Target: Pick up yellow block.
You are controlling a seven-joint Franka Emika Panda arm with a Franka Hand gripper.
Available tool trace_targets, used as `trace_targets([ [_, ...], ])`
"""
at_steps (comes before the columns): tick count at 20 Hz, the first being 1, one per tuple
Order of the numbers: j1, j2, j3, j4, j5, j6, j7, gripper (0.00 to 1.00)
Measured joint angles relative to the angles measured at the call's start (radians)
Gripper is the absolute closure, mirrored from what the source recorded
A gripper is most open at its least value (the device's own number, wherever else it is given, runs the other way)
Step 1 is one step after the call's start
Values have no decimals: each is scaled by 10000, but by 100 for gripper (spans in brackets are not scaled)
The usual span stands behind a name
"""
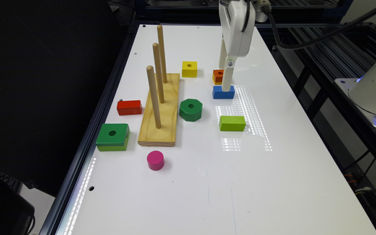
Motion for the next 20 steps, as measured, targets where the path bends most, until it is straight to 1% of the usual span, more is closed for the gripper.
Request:
trace_targets([
  [5,-72,0,-2,6,0,0,-77,0],
  [8,-216,1,-9,18,-2,1,-232,0],
  [11,-469,17,-31,101,-8,2,-513,0],
  [12,-527,32,-30,128,-8,2,-573,0],
  [13,-557,44,-27,147,-8,2,-602,0],
  [20,-578,74,-19,202,-8,2,-620,0],
])
